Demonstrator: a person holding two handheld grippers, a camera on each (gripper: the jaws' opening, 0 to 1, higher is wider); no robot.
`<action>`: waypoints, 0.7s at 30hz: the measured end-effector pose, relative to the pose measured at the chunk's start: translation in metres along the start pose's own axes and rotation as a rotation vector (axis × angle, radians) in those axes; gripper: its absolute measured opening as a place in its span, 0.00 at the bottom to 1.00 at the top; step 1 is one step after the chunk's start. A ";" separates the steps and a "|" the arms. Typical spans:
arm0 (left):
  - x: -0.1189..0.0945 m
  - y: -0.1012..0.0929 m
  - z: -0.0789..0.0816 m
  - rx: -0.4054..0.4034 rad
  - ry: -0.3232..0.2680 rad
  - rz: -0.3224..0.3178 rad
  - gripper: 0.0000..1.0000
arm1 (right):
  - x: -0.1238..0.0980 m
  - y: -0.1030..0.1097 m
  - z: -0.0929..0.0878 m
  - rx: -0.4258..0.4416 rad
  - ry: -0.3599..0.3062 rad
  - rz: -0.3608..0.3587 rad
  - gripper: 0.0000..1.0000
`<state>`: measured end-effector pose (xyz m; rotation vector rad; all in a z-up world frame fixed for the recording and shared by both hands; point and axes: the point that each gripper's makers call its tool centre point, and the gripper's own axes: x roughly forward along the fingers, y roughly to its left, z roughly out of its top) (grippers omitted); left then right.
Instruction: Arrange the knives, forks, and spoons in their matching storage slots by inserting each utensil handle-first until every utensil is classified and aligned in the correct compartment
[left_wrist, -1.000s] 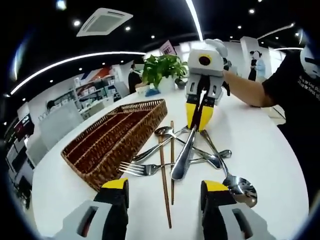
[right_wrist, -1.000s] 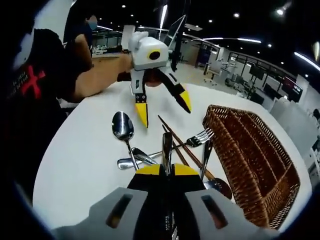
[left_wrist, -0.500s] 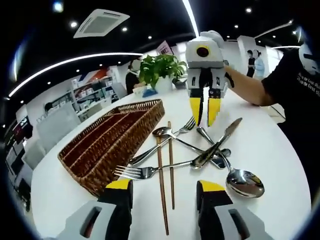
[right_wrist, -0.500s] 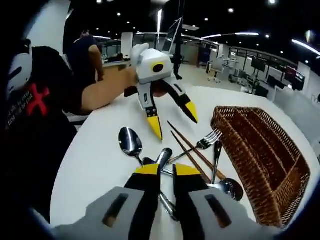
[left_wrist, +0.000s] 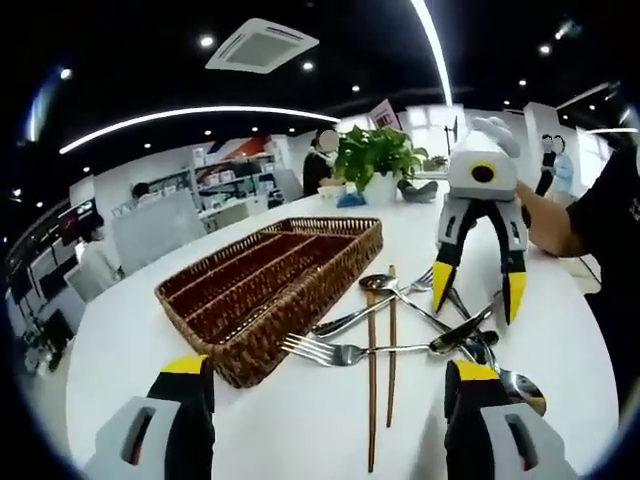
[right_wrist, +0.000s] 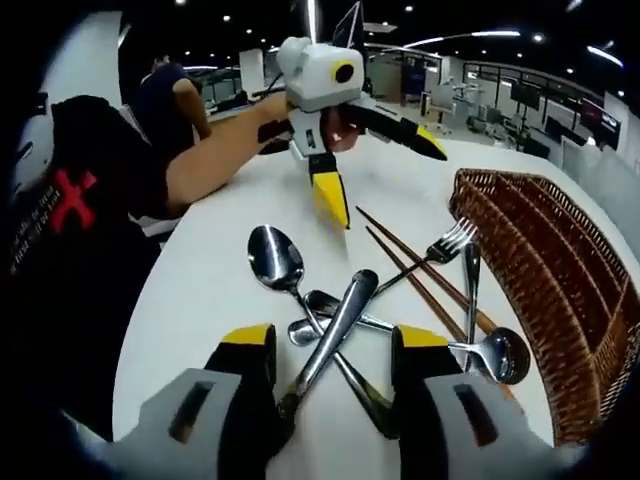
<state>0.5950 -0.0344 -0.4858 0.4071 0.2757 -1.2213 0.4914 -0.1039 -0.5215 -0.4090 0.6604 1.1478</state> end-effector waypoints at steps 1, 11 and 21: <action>0.000 0.000 0.000 0.003 -0.001 0.004 1.00 | 0.000 0.001 -0.001 0.002 0.006 0.002 0.38; 0.000 -0.003 0.000 0.010 0.000 0.000 1.00 | 0.009 -0.002 -0.008 0.053 0.044 -0.023 0.27; 0.002 -0.002 -0.001 0.019 0.009 -0.004 1.00 | 0.010 -0.009 -0.005 0.105 0.020 -0.020 0.13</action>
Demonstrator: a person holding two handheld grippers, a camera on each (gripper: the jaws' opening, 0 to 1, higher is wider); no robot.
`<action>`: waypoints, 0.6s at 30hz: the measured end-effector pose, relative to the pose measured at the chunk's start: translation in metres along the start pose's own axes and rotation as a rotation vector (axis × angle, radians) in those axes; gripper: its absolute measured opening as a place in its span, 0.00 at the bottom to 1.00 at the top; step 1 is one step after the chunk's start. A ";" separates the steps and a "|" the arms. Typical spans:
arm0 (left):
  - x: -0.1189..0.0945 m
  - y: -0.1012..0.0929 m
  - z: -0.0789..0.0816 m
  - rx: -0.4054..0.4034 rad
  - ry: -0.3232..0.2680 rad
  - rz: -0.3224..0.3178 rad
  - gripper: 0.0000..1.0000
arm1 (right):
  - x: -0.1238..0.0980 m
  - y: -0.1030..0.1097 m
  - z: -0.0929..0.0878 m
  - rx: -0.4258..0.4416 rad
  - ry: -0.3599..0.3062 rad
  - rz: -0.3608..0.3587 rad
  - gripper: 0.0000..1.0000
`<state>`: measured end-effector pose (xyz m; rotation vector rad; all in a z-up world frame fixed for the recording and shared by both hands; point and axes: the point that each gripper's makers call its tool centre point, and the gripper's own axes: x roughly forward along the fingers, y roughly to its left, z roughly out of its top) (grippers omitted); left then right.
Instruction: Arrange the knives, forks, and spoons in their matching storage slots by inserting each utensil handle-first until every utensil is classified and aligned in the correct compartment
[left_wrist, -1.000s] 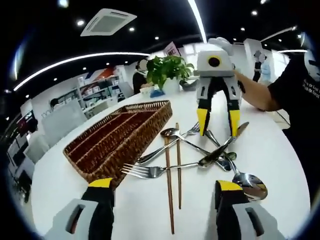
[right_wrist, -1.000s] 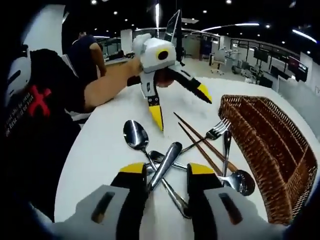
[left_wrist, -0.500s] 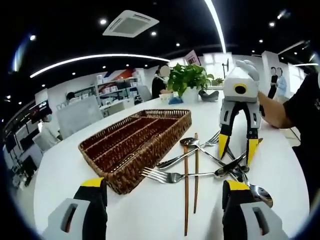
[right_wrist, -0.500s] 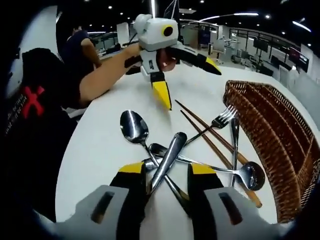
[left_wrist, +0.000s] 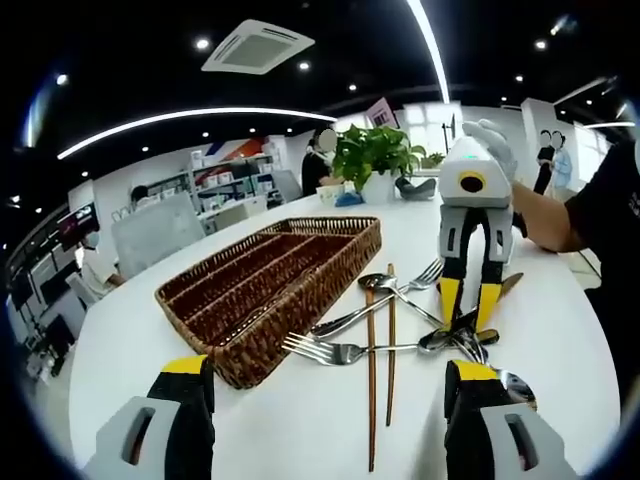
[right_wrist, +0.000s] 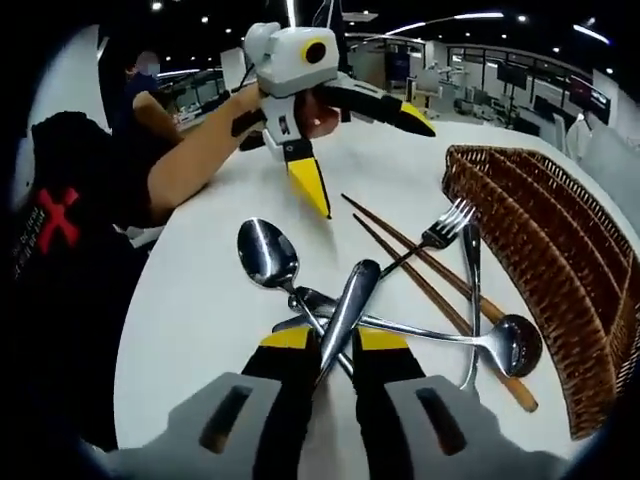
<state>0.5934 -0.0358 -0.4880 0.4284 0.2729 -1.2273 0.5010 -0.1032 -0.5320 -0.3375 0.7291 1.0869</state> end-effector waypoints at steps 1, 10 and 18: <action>0.000 0.000 0.000 0.001 0.000 0.001 1.00 | 0.000 0.001 0.000 0.024 -0.002 0.012 0.13; 0.000 0.002 0.000 0.004 0.002 0.003 1.00 | 0.002 0.000 0.001 -0.048 0.001 -0.013 0.14; 0.000 0.002 -0.001 0.006 0.005 0.003 1.00 | 0.003 0.000 -0.001 -0.132 -0.001 -0.007 0.07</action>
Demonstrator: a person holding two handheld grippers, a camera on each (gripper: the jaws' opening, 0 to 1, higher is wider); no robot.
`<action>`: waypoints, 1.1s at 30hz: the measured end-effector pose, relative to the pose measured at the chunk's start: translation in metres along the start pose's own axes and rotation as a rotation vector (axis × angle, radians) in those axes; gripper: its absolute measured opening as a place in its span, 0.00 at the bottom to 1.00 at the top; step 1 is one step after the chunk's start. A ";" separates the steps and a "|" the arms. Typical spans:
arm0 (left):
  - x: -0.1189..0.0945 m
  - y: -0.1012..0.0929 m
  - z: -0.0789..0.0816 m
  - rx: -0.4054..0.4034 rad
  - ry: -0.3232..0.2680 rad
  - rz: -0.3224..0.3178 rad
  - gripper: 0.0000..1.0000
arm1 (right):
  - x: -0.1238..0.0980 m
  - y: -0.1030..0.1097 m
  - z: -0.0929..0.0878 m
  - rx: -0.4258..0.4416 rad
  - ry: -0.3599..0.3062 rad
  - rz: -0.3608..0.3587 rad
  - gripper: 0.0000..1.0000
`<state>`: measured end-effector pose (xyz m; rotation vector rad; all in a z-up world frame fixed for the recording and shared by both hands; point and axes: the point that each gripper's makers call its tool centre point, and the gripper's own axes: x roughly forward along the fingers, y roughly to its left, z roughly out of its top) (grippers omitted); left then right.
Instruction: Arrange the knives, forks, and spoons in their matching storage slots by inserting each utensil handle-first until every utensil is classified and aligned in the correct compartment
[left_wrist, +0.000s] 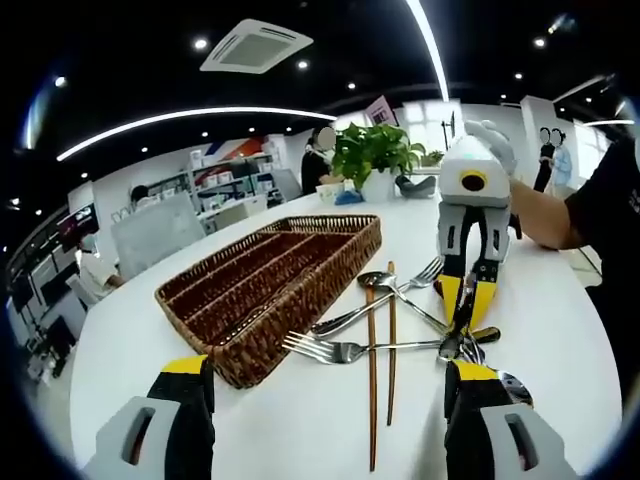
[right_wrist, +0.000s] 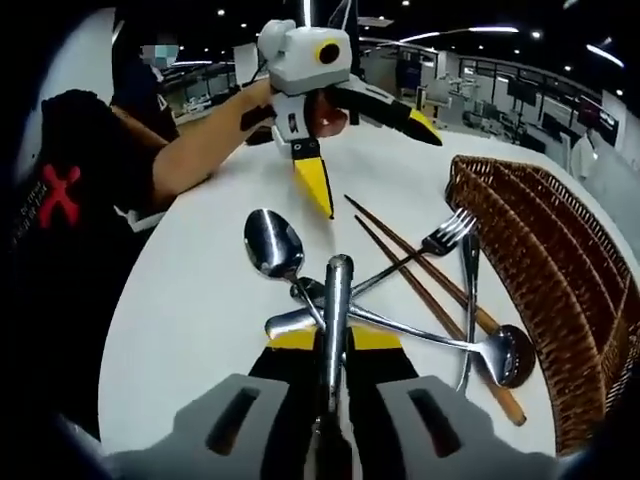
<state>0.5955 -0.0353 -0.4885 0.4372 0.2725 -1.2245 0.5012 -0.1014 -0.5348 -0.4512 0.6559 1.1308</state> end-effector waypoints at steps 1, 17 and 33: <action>0.000 0.000 0.000 0.000 0.000 0.000 1.00 | 0.000 -0.001 0.000 0.017 0.003 -0.003 0.07; 0.001 -0.010 -0.002 0.015 0.005 -0.044 1.00 | -0.014 -0.007 0.002 0.012 -0.024 -0.030 0.06; 0.012 -0.092 0.016 0.017 -0.050 -0.401 0.36 | -0.016 0.001 0.023 -0.070 -0.087 -0.035 0.05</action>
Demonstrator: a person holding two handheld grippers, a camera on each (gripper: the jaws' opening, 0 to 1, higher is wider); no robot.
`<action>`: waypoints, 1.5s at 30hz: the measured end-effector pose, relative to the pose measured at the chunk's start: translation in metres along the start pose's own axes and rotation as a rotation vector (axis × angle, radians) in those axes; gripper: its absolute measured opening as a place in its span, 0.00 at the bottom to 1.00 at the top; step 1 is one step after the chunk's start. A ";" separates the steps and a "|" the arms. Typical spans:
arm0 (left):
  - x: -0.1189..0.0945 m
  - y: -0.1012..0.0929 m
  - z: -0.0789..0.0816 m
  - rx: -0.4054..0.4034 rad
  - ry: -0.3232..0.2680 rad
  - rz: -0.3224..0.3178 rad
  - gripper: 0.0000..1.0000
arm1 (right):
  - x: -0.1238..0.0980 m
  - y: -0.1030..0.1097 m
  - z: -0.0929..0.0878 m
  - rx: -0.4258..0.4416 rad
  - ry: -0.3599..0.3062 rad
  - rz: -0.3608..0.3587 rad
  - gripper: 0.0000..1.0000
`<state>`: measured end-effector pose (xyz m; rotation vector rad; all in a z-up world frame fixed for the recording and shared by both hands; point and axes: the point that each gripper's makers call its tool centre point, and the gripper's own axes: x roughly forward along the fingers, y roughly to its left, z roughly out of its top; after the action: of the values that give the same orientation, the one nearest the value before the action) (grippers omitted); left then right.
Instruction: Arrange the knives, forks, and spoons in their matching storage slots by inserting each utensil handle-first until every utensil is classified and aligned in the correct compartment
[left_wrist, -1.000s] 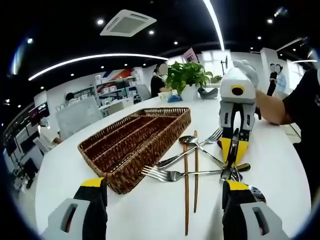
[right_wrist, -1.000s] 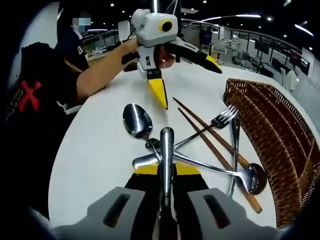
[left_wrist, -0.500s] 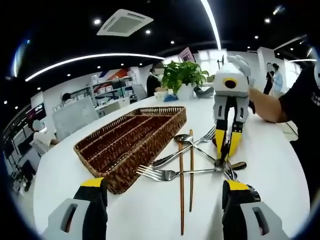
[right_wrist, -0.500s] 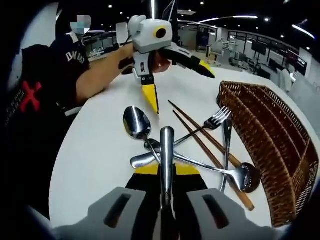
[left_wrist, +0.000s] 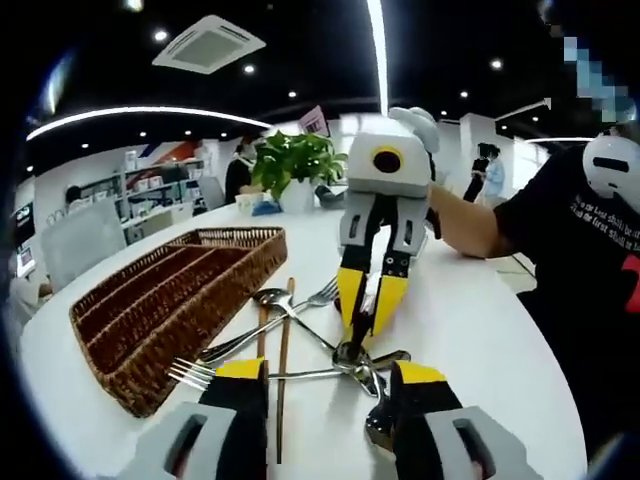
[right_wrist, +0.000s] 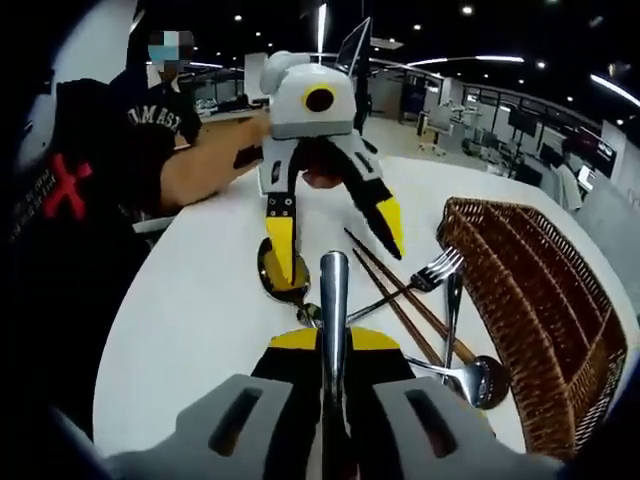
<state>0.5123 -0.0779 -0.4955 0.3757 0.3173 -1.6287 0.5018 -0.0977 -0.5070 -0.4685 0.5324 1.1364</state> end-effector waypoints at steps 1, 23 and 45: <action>0.001 -0.002 0.002 -0.005 -0.005 -0.011 0.32 | 0.000 0.001 0.001 -0.005 -0.003 0.001 0.05; -0.001 -0.018 0.012 0.051 -0.030 -0.068 0.13 | -0.003 0.008 0.014 -0.042 -0.051 0.025 0.07; -0.005 -0.027 0.039 0.078 -0.146 -0.090 0.13 | -0.009 0.013 0.029 -0.044 -0.064 0.011 0.08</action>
<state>0.4837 -0.0870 -0.4587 0.3027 0.1630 -1.7498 0.4913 -0.0825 -0.4795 -0.4657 0.4556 1.1715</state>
